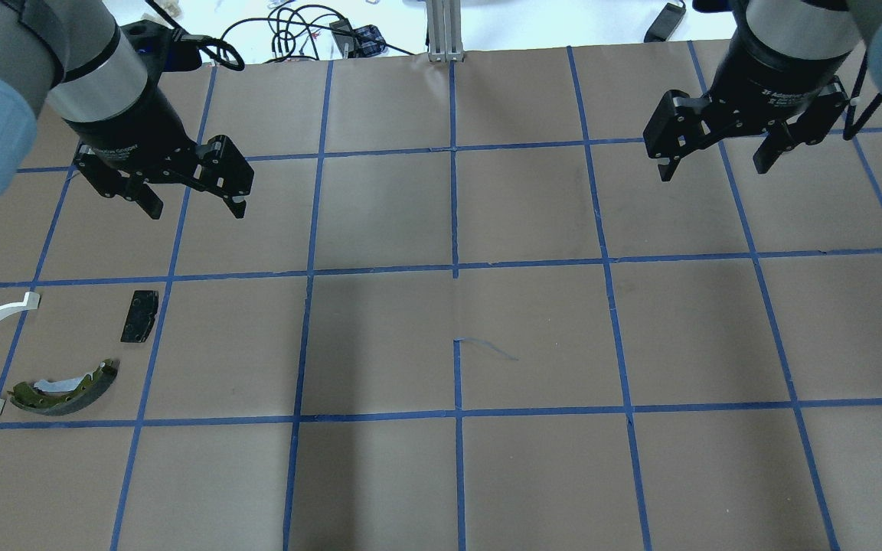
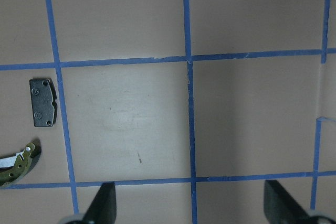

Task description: Place bearing gear from tray to pile

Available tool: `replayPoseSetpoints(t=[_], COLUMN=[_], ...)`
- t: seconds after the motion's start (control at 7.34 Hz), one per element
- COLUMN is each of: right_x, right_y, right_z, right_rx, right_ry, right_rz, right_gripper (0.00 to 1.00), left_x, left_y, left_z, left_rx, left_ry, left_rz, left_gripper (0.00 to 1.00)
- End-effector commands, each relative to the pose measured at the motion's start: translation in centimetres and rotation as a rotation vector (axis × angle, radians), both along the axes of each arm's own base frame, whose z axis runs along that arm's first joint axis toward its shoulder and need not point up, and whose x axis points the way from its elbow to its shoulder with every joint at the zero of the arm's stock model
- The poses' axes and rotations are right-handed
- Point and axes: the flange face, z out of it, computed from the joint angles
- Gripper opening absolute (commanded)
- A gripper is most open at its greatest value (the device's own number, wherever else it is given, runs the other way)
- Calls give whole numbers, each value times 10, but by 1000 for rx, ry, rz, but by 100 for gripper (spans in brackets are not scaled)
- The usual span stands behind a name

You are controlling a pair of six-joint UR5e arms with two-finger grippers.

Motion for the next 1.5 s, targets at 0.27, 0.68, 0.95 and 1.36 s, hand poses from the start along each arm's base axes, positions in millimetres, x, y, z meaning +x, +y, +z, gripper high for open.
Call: replayPoseSetpoints(t=[0.27, 0.68, 0.95, 1.36], right_x=[-2, -8, -37, -166], right_y=[-1, 0, -3, -9], right_z=[-1, -3, -1, -4], right_rx=[3, 26, 49, 69], right_ry=[8, 20, 24, 8], right_rz=[8, 52, 22, -20], right_gripper=[100, 100, 100, 100], left_x=[0, 0, 0, 0], left_y=[0, 0, 0, -1], left_z=[0, -1, 0, 0], left_rx=[0, 0, -1, -2], left_ry=[0, 0, -2, 0], left_rz=[-1, -1, -1, -1], left_gripper=[100, 100, 100, 100])
